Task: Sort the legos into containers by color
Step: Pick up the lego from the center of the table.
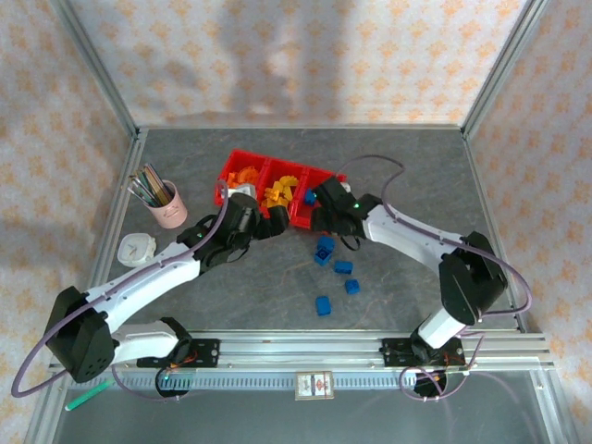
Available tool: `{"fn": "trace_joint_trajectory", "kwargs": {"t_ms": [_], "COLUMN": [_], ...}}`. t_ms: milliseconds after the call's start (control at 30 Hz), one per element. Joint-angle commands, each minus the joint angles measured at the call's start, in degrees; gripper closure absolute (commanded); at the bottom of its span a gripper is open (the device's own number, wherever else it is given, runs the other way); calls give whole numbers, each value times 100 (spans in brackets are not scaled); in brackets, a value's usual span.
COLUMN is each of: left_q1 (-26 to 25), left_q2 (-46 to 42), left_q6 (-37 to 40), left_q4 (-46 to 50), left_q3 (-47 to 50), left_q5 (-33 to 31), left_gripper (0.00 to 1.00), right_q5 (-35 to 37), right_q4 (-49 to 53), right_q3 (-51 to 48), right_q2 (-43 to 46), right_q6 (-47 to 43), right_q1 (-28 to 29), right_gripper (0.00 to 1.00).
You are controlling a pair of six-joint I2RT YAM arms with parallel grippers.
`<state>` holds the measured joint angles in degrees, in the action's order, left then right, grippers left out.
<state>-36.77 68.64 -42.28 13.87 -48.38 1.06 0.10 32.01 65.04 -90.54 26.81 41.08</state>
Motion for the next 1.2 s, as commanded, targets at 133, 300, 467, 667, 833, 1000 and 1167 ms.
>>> {"fn": "trace_joint_trajectory", "kwargs": {"t_ms": [133,300,467,667,833,1000,1167], "left_q1": [-347,-374,-374,-374,-374,-374,-372], "left_q2": [-227,-321,-369,-362,-352,-359,-352], "left_q6": [-346,-548,-572,-527,-518,-501,-500], "left_q4": [-95,-277,-280,-148,-129,-76,-43], "left_q3": [431,730,822,782,761,738,722], "left_q5": [-194,-253,-377,-474,-507,-576,-602], "left_gripper": [1,1,1,1,1,0,0], "right_q5": [362,390,303,336,412,446,513], "right_q4": [-240,-458,-565,-659,-626,-646,-597], "right_q3": [-729,-788,-638,-553,-511,-501,-526], "right_q2": [308,-38,-441,-730,-894,-939,-901], "right_q6": [1360,1671,1896,1957,1834,1733,1646], "right_q1": [555,716,732,763,769,770,773], "right_gripper": [26,22,25,33,39,46,57]}}
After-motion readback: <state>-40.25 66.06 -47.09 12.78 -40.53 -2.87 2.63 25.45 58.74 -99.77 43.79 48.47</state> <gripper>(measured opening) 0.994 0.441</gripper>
